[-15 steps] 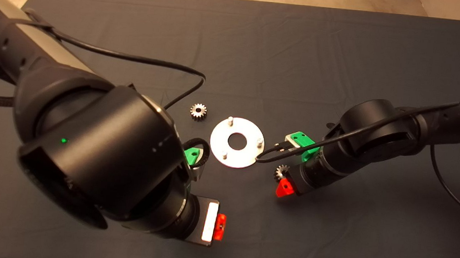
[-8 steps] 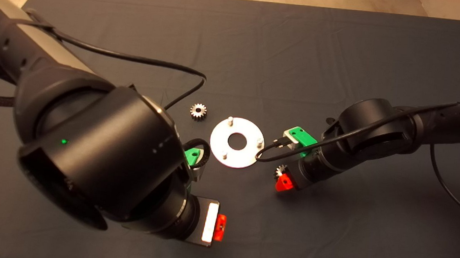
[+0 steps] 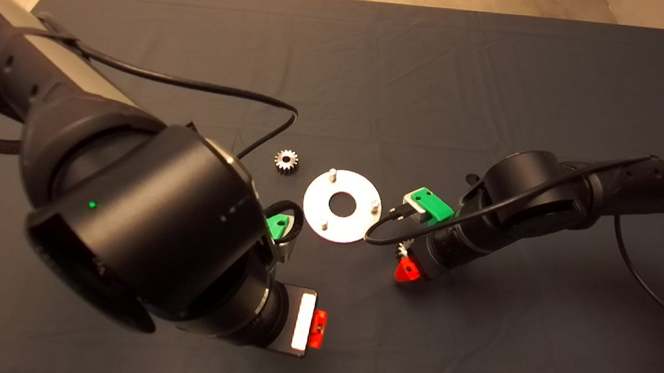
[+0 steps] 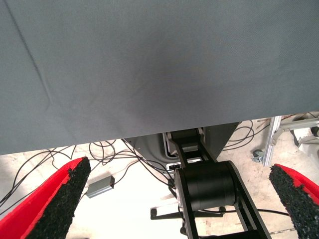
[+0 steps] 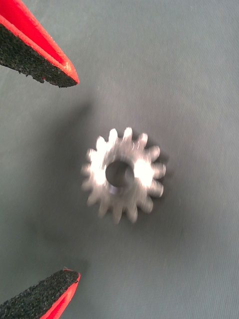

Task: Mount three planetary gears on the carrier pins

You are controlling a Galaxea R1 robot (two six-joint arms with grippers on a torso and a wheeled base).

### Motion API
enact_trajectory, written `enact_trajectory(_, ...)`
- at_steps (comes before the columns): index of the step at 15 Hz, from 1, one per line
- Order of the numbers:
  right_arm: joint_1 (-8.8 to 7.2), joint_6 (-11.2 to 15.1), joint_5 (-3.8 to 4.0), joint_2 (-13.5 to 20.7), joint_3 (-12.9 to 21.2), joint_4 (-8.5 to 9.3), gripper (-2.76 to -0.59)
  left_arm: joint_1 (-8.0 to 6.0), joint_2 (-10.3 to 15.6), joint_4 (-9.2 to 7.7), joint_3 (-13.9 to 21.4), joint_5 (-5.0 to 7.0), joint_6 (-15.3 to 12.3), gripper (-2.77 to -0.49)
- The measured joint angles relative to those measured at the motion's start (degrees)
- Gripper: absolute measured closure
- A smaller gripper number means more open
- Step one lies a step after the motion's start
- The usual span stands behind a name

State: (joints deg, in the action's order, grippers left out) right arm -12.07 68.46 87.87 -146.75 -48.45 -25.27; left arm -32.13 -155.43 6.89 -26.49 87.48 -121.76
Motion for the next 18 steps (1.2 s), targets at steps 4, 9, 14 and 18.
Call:
enact_trajectory(4,0.2,-1.6,-0.11,-1.2,-0.1,-0.74,-2.74,0.0,-0.1,0.0,0.0,0.0,0.0,-2.62)
enact_trajectory(9,0.78,-4.6,-0.09,-1.7,-2.1,-1.62,-2.74,0.01,0.1,-0.01,0.0,-0.01,0.0,-2.62)
enact_trajectory(14,0.8,-5.9,-0.05,-2.0,-3.5,-2.36,-2.74,0.0,0.0,-0.02,0.0,0.0,0.0,-2.62)
enact_trajectory(18,0.8,-6.8,-0.05,-2.0,-4.3,-3.01,-2.74,0.0,0.1,-0.02,0.0,0.0,0.0,-2.62)
